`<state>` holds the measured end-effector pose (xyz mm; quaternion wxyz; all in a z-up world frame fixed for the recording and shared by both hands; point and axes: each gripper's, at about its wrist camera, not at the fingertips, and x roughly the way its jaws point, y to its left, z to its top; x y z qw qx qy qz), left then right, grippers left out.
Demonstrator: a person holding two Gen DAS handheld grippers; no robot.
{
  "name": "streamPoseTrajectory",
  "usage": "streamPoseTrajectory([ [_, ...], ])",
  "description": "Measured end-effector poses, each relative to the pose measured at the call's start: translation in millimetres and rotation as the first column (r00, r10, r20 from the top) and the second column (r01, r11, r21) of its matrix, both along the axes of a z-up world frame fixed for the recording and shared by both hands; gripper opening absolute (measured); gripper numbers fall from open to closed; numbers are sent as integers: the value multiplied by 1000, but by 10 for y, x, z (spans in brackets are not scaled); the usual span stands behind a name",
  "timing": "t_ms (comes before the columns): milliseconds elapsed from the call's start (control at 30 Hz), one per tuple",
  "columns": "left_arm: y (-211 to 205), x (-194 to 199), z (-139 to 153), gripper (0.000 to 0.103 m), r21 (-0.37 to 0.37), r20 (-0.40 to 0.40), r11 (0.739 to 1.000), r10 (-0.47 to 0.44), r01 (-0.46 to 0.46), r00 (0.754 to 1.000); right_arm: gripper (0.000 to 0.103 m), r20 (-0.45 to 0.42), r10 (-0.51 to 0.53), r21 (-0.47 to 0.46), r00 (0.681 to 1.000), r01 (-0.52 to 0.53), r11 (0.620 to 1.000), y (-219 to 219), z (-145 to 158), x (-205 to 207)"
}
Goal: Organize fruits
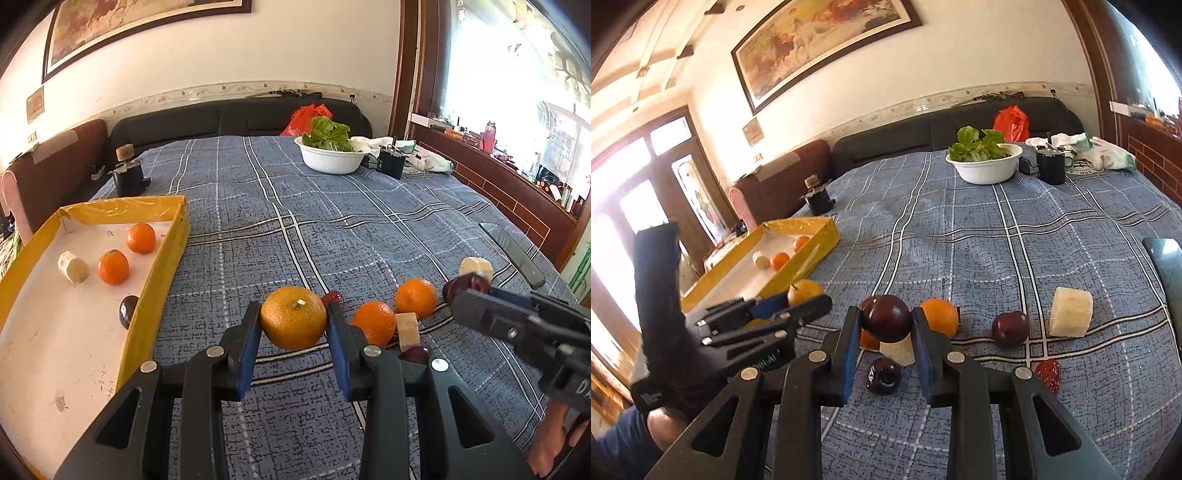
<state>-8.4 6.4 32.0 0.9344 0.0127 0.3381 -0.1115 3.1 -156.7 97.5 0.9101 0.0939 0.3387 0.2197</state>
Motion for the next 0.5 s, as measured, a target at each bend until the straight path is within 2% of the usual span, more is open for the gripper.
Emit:
streamPoseTrajectory([
  [167, -28, 12, -5, 33, 7, 1, 1000, -8, 8, 1000, 30, -28, -18, 26, 999, 18, 1000, -131, -35, 44],
  [400, -49, 50, -34, 33, 10, -23, 1000, -21, 21, 1000, 30, 37, -63, 25, 997, 62, 998, -225, 79, -9],
  [500, -45, 61, -45, 35, 9, -32, 1000, -19, 19, 999, 30, 27, -108, 42, 994, 107, 993, -332, 64, 42],
])
